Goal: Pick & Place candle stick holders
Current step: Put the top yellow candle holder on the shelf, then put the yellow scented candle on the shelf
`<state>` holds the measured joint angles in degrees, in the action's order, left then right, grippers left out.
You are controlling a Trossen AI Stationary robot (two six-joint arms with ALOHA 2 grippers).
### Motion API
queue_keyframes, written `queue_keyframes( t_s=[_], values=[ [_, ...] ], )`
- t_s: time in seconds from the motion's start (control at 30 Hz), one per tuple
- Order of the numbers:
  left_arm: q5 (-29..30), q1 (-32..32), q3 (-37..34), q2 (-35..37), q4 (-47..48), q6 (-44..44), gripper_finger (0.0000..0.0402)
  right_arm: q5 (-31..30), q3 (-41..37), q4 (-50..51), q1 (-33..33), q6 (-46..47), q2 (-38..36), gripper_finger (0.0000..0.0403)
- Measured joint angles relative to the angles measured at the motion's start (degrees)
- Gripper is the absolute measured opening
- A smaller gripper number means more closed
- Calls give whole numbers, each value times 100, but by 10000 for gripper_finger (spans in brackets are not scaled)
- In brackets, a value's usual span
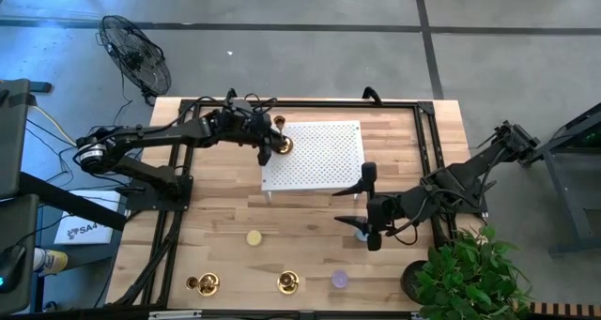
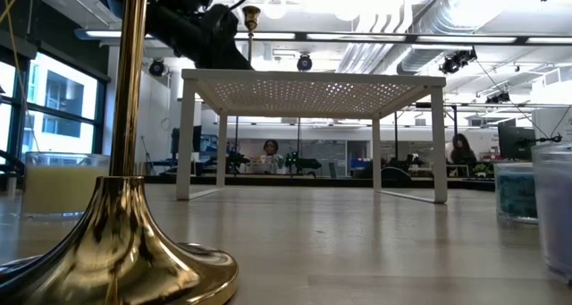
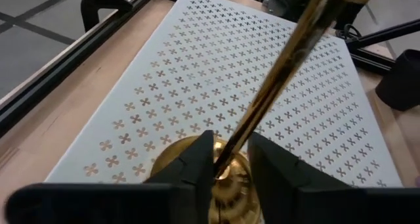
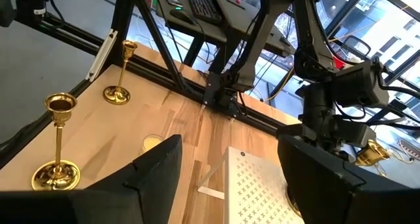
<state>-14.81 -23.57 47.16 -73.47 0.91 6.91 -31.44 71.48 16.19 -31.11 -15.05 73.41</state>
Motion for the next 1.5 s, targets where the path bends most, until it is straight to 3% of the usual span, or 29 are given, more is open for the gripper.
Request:
queue_keyframes(
  t_s=[0.27, 0.6, 1.0, 1.5],
  values=[
    [55, -4, -35, -30, 84, 48, 151, -2, 0, -4, 0, 4, 0, 247],
    [268, 0, -24, -17, 62, 92, 152, 1, 0, 126, -1, 113, 2, 247],
    [2, 0, -12, 12, 53, 116, 152, -4, 0, 122, 0, 114, 4, 247],
    [237, -2, 7, 1168, 1301, 90, 152, -7, 0, 135, 0, 114, 4, 247]
  ],
)
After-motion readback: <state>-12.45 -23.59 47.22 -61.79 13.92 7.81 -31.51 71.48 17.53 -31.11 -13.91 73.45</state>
